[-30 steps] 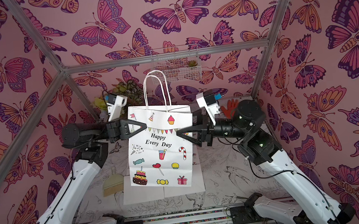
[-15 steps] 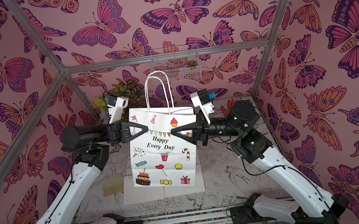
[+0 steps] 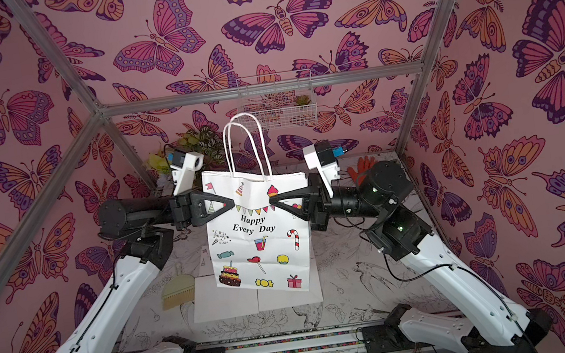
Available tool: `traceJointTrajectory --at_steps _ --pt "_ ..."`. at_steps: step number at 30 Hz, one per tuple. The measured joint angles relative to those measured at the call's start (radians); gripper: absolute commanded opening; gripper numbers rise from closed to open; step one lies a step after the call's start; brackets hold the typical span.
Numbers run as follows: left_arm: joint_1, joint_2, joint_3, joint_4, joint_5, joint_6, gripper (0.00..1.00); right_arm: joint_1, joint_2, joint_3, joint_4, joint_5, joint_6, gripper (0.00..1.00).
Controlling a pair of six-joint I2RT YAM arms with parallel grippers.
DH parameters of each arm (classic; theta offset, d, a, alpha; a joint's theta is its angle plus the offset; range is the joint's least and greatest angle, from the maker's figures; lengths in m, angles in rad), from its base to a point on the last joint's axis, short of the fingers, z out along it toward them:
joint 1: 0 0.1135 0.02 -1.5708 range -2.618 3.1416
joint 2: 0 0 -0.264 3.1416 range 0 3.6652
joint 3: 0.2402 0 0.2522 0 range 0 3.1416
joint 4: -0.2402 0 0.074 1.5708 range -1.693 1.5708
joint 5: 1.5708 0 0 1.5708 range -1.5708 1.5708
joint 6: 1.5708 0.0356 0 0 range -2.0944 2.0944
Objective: Put away the paper bag
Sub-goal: Press the paper bag.
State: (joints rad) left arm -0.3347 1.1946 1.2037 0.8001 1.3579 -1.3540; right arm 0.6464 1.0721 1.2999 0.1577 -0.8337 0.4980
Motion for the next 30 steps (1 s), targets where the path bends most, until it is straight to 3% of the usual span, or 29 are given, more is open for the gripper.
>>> traceJointTrajectory --at_steps 4,8,16,23,30 --pt "0.0 -0.014 -0.011 -0.046 -0.015 0.04 0.71 0.002 0.0 0.0 -0.024 0.024 -0.017 0.0" --pt "0.0 -0.06 -0.015 -0.17 -0.065 0.153 0.87 0.002 0.0 0.0 -0.074 0.056 -0.058 0.0" --pt "-0.027 -0.13 -0.014 -0.269 -0.256 0.374 0.89 -0.046 0.0 0.0 -0.17 0.056 -0.109 0.0" --pt "-0.042 -0.179 -0.031 -0.385 -0.424 0.576 0.92 -0.2 0.013 -0.016 -0.138 -0.142 -0.041 0.0" --pt "-0.043 -0.34 -0.12 -0.548 -0.501 0.739 0.97 -0.26 0.035 -0.037 -0.138 -0.337 -0.003 0.0"
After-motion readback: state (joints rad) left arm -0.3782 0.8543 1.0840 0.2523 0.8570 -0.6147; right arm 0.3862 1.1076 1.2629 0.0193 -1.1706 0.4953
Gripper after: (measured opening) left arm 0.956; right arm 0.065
